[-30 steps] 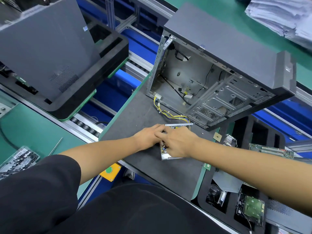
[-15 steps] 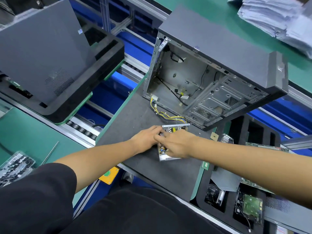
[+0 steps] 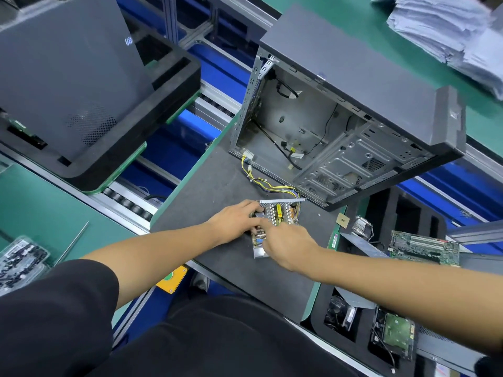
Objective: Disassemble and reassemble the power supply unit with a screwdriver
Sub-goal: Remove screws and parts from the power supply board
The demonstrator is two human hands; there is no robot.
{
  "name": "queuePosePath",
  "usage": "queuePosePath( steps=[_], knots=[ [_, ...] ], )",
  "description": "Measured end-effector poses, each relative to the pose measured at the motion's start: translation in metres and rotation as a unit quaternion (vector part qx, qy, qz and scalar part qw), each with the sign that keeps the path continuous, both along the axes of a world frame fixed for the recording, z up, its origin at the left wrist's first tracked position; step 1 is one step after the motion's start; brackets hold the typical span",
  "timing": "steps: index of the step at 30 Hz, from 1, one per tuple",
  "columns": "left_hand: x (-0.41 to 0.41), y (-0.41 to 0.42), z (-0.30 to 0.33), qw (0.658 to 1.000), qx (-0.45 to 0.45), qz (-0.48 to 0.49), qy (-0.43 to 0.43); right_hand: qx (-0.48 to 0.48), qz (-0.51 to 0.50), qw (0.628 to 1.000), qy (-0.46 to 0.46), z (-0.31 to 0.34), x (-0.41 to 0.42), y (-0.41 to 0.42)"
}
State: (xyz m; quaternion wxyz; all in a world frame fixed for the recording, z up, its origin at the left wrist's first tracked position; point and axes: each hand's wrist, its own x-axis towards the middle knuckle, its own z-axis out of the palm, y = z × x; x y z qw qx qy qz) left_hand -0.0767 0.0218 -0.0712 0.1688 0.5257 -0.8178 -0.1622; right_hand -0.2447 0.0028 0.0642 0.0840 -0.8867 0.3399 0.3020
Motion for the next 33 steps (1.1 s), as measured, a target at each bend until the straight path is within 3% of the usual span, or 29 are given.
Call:
queuePosePath(
  steps=[2,3,5,8,10,11,13,16,17,19,21,25,29,33],
  knots=[
    [0.000,0.000,0.001,1.000,-0.012,0.004,-0.003,0.032,-0.073,0.997,-0.018,0.002,0.004,-0.007],
    [0.000,-0.001,0.002,1.000,-0.016,0.003,-0.010,0.023,-0.039,0.999,-0.017,0.005,0.004,-0.015],
    [-0.001,-0.002,0.002,1.000,-0.020,0.002,-0.008,-0.037,0.128,0.991,0.008,0.012,-0.003,-0.032],
    [-0.001,-0.001,0.003,1.000,-0.008,0.001,-0.021,-0.036,0.402,0.914,0.031,0.016,-0.010,-0.050],
    [0.000,0.000,0.004,1.000,-0.012,0.002,-0.025,-0.034,0.475,0.879,0.028,0.015,-0.008,-0.054],
    [0.000,0.000,0.005,1.000,-0.012,0.004,-0.024,-0.029,0.472,0.881,0.022,0.014,-0.008,-0.053],
    [0.000,0.000,0.004,0.999,-0.002,-0.003,-0.032,-0.011,0.386,0.923,0.000,0.006,-0.013,-0.044],
    [-0.001,-0.001,0.006,0.999,-0.030,-0.012,-0.018,0.012,0.082,0.995,-0.052,-0.006,-0.027,-0.024],
    [-0.001,-0.002,0.004,0.998,-0.052,-0.019,-0.013,0.020,-0.009,0.998,-0.055,-0.007,-0.029,-0.022],
    [-0.001,-0.003,0.001,0.994,-0.107,-0.033,-0.010,0.036,-0.088,0.994,-0.061,-0.009,-0.026,-0.021],
    [0.001,-0.004,-0.001,0.990,-0.137,-0.029,-0.011,0.041,-0.094,0.992,-0.068,-0.009,-0.020,-0.021],
    [0.002,0.004,-0.007,0.994,-0.110,0.003,0.005,-0.001,-0.051,0.996,-0.075,-0.011,-0.009,-0.023],
    [0.002,0.019,-0.007,0.995,-0.017,0.080,0.052,-0.034,-0.019,0.996,-0.082,-0.011,-0.008,-0.030],
    [-0.006,0.028,-0.004,0.992,0.059,0.083,0.075,-0.031,0.035,0.995,-0.089,-0.008,-0.006,-0.034]
  ],
)
